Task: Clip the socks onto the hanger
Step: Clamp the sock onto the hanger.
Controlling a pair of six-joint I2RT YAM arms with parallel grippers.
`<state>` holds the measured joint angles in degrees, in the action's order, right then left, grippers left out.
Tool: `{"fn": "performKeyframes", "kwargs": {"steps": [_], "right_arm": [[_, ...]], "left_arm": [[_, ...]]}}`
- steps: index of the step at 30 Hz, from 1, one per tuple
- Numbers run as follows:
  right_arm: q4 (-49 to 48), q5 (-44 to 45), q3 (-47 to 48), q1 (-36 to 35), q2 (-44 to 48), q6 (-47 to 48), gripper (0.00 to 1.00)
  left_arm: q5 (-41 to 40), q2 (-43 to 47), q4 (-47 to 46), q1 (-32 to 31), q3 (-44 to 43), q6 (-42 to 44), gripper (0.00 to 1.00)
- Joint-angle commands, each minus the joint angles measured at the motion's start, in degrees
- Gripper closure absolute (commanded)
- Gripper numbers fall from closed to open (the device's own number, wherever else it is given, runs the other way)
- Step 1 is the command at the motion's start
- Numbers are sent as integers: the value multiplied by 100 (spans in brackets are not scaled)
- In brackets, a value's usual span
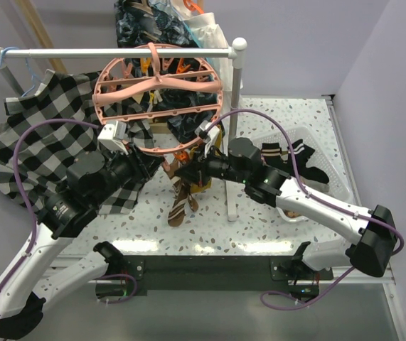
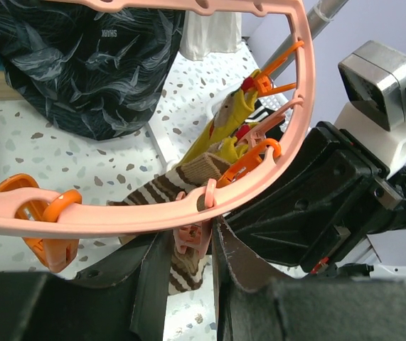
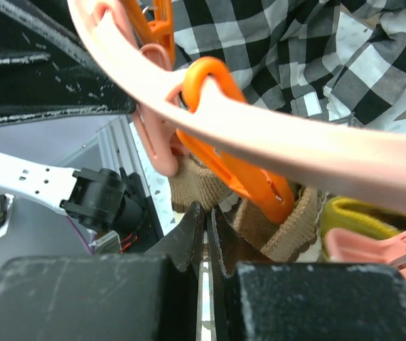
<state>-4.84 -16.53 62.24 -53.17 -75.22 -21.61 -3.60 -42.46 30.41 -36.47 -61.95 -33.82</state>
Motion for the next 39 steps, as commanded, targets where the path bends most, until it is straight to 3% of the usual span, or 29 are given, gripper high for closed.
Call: {"fn": "performKeyframes", "kwargs": {"steps": [1, 20, 24, 25, 26, 29, 34, 39], "right_arm": [[-491, -245, -10, 104, 139, -177, 100], [-861, -544, 87, 122, -28, -362, 100], [-843, -482, 69, 122, -19, -353, 100], [-826, -421, 69, 122, -10, -336, 100], [-808, -395, 69, 122, 16, -327, 100], [-711, -228, 69, 122, 77, -239, 97], [-448, 141, 87, 122, 227, -46, 87], [-97, 791, 104, 122, 394, 156, 66]], "left_arm": [[157, -8, -545, -9, -1, 113, 100], [254, 1, -686, -9, 122, 51, 100], [254, 44, -686, -9, 122, 43, 82], [254, 62, -686, -1, 113, 43, 74], [254, 71, -677, -9, 105, 34, 59], [202, 123, -616, -9, 70, 25, 36], [131, 203, -361, -1, -53, -28, 25], [175, 352, 51, -9, -282, -72, 22]]}}
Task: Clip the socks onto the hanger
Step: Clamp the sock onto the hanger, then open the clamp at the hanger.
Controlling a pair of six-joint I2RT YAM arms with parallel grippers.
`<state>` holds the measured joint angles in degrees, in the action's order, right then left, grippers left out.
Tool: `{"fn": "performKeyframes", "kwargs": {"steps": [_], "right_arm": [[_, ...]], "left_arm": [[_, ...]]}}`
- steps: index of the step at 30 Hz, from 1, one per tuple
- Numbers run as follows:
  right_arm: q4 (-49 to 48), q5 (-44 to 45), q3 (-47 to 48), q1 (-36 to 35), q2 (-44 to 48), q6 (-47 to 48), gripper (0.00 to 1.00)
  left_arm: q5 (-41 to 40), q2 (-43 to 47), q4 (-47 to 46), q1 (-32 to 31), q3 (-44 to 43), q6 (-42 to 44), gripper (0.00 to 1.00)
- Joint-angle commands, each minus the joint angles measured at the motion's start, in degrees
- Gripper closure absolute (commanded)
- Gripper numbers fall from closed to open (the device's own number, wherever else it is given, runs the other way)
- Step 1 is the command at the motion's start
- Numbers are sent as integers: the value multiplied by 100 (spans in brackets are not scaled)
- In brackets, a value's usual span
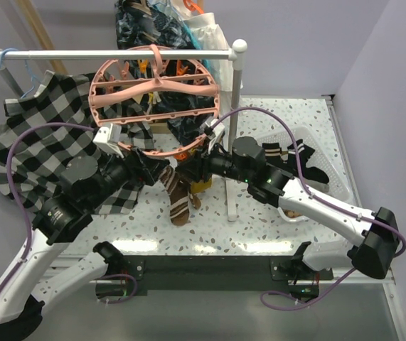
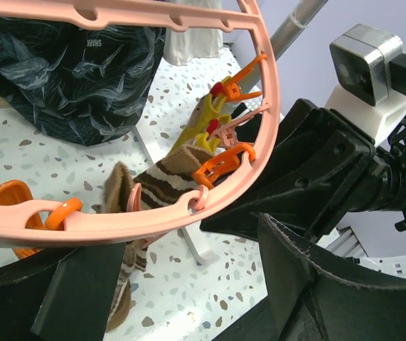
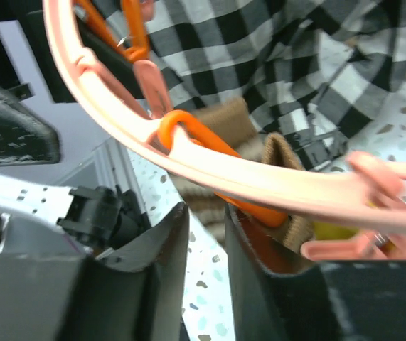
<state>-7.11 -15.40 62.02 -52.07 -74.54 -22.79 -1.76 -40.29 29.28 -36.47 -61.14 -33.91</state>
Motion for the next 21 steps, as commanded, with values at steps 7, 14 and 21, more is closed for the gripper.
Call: {"fn": "performKeyframes", "kwargs": {"steps": [7, 14, 21], "right_arm": [[955, 2056, 275, 22, 467, 556, 55], [1133, 2401, 372, 22, 493, 732, 53], [1168, 2384, 390, 22, 511, 802, 52]], "left_arm": [[-307, 408, 1044, -9, -845, -169, 21], [-747, 689, 1493, -1, -741, 60, 22], [-457, 716, 844, -1, -311, 612, 23]]}}
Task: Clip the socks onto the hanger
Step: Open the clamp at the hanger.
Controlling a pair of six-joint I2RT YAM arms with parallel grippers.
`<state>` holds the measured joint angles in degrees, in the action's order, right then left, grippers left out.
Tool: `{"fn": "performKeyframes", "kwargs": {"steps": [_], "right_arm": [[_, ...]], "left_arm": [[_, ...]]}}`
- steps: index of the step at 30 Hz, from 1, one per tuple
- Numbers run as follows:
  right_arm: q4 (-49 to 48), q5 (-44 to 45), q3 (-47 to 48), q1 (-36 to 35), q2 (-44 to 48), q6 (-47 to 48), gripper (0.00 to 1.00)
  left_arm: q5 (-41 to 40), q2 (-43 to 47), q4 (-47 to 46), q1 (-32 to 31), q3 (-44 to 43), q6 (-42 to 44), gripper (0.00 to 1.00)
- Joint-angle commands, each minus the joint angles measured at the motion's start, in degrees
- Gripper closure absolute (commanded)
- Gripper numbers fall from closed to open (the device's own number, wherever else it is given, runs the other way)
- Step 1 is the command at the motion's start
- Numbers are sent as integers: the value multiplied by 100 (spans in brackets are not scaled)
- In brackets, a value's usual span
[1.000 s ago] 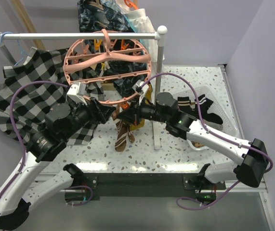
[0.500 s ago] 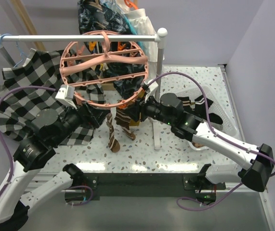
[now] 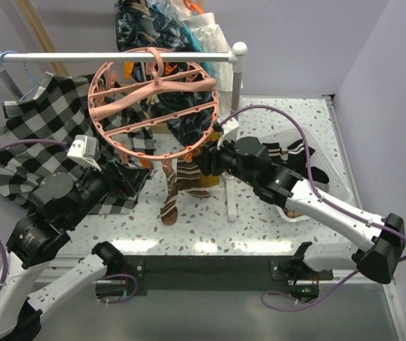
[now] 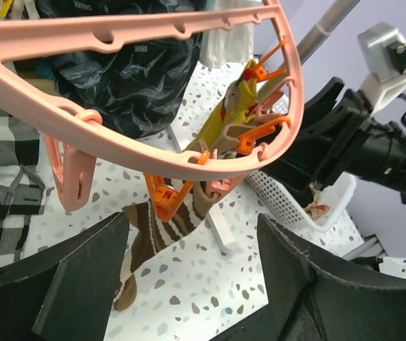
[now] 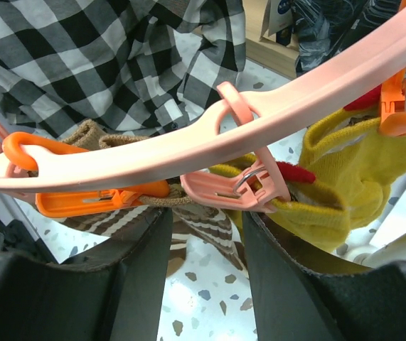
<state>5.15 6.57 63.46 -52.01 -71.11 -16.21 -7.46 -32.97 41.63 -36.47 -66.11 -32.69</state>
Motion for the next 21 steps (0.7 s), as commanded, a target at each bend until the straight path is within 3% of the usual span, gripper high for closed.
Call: {"fn": "performKeyframes", "kwargs": {"steps": [1, 12, 21], "right_arm": [[-66, 178, 246, 7, 168, 162, 52], [-66, 29, 246, 50, 203, 250, 52], [-146, -103, 184, 50, 291, 381, 51]], "left_arm": [[122, -8, -470, -1, 273, 552, 24], [139, 607, -1674, -1, 1126, 1203, 28], [430, 476, -1938, -1, 1337, 1440, 29]]}}
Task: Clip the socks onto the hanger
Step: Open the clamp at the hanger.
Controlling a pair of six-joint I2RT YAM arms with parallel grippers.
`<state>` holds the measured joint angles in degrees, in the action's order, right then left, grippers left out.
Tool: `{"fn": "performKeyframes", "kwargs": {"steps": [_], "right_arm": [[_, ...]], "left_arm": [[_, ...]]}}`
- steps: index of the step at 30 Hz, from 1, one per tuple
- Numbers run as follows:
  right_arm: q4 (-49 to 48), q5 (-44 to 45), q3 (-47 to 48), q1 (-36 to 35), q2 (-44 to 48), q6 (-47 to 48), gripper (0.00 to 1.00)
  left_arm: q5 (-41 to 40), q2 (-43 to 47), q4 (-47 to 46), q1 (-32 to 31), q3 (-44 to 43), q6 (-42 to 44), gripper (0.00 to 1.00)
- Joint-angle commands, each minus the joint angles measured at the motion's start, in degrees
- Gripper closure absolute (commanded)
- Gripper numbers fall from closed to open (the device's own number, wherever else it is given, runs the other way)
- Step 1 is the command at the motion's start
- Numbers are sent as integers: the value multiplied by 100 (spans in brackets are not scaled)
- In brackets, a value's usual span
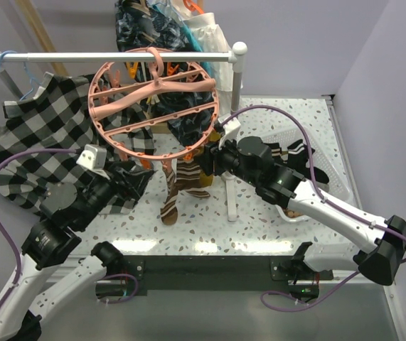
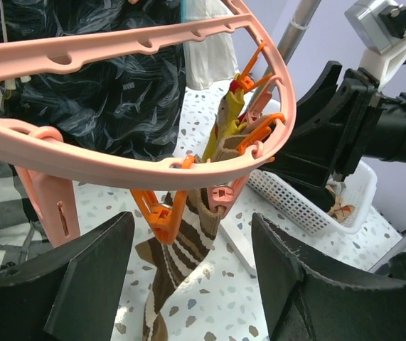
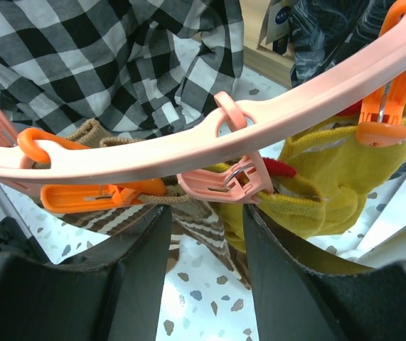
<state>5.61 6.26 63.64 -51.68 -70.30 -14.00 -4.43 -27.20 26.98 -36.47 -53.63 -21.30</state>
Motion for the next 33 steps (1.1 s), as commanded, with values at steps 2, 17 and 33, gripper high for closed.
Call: {"fn": "performKeyframes", "kwargs": {"steps": [2, 17, 33], "right_arm": [[-183, -46, 167, 26, 210, 187, 51], [-183, 446, 333, 386, 43, 240, 51], [-191, 279, 395, 650, -1, 266, 51]], "left_arm": [[100, -119, -545, -1, 159, 328, 28], [407, -268, -641, -1, 98, 196, 26], [671, -470, -984, -1, 362, -6, 27]]}}
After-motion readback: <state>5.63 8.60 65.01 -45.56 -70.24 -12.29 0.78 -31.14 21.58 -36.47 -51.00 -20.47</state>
